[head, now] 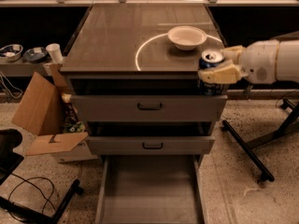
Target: Pick pepsi can from bottom drawer and place on counter
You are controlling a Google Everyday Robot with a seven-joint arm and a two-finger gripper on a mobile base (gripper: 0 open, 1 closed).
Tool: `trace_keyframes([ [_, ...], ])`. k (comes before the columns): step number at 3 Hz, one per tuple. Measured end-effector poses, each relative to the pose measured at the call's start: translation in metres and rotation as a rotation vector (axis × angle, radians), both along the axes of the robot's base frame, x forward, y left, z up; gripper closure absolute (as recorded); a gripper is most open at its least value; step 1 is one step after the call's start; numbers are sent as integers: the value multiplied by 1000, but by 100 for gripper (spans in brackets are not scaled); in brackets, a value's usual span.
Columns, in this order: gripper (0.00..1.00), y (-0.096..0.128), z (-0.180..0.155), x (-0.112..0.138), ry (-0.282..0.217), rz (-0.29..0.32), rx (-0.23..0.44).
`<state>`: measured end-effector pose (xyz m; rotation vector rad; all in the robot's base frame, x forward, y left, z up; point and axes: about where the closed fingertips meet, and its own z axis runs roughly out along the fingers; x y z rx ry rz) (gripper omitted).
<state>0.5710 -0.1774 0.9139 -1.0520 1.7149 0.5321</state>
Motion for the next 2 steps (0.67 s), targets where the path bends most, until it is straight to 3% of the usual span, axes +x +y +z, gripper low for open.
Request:
trace_keyframes([
  [1, 100, 41, 49, 35, -86, 46, 20],
  [2, 100, 110, 82, 75, -150, 142, 66],
])
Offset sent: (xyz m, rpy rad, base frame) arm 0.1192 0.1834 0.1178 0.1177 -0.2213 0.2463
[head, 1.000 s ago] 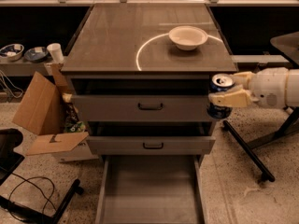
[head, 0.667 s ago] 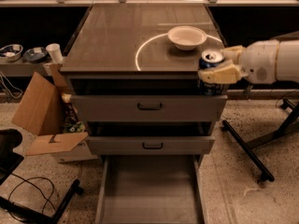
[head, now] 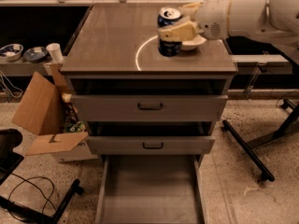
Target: Pick pepsi can from bottom drawer and place on counter
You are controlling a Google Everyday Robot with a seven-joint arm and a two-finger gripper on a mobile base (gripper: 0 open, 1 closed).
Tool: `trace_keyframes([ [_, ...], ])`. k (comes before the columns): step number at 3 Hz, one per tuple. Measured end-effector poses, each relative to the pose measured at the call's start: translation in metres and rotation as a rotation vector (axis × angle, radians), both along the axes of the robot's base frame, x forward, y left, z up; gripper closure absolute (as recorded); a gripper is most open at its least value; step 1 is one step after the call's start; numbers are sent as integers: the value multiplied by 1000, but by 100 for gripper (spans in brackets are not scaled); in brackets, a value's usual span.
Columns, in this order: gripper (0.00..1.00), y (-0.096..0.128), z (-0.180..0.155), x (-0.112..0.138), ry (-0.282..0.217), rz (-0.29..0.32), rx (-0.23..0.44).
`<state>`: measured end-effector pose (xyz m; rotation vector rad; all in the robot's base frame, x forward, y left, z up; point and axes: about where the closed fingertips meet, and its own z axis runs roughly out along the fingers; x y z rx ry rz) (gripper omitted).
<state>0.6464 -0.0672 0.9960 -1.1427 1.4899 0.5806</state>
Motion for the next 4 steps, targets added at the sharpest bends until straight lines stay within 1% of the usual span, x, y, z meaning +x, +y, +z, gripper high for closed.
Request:
trace_keyframes([
  [1, 100, 57, 4, 26, -2, 88, 31],
  [2, 100, 105, -2, 52, 17, 158, 64],
  [3, 100, 135, -20, 85, 46, 190, 96],
  [4, 100, 165, -49, 122, 69, 179, 111],
])
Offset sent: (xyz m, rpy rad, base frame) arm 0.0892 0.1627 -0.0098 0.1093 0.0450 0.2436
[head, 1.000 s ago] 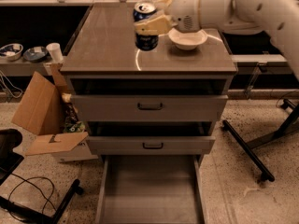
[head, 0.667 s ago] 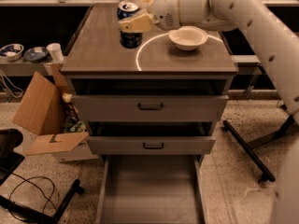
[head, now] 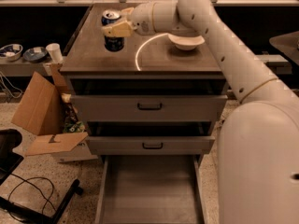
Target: Pick pepsi can from bottom drawer and place on counter
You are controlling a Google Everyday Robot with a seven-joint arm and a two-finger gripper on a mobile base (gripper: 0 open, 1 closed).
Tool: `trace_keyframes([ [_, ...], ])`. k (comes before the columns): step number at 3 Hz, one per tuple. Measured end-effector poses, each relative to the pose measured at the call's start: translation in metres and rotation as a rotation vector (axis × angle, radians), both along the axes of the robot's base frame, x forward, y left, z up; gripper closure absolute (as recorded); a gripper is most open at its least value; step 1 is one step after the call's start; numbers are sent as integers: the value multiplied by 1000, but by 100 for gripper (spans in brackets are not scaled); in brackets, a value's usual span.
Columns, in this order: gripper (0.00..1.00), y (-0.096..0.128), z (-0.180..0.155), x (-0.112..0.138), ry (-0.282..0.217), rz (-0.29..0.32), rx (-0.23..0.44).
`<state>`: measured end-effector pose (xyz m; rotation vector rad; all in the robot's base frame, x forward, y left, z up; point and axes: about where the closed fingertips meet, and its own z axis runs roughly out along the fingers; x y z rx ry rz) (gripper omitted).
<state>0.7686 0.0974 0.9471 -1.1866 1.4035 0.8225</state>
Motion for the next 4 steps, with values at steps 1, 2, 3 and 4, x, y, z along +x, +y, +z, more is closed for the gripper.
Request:
trace_keyframes([
  [1, 100, 12, -22, 20, 27, -23, -10],
  [2, 100, 14, -47, 35, 53, -75, -27],
  [3, 82, 15, -47, 37, 52, -82, -25],
  [4, 58, 15, -47, 37, 52, -82, -25],
])
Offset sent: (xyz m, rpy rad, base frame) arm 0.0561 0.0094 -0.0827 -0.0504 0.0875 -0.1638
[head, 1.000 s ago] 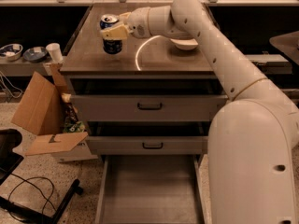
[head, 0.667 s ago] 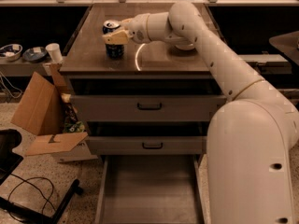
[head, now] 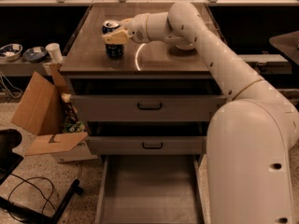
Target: Pick pepsi can from bottom drawer and place on counter
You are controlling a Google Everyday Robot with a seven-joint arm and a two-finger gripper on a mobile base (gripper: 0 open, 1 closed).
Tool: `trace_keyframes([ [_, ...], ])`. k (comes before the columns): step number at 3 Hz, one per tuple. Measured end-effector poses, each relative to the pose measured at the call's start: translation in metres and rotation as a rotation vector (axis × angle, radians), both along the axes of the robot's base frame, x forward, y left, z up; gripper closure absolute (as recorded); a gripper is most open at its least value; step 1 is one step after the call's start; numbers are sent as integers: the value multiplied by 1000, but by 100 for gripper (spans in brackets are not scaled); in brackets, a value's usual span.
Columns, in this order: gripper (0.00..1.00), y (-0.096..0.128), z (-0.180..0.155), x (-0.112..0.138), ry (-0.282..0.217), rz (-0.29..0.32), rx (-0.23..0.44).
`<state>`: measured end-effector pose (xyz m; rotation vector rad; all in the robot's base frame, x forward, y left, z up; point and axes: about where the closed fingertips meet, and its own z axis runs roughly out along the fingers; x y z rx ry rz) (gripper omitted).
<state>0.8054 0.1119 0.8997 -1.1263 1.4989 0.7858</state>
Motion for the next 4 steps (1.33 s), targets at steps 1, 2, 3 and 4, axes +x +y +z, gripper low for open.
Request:
trace_keyframes([
  [1, 36, 0, 0, 0, 0, 0, 0],
  [2, 13, 0, 0, 0, 0, 0, 0],
  [3, 0, 5, 21, -2, -51, 27, -49],
  [4, 0, 17, 48, -16, -75, 43, -190],
])
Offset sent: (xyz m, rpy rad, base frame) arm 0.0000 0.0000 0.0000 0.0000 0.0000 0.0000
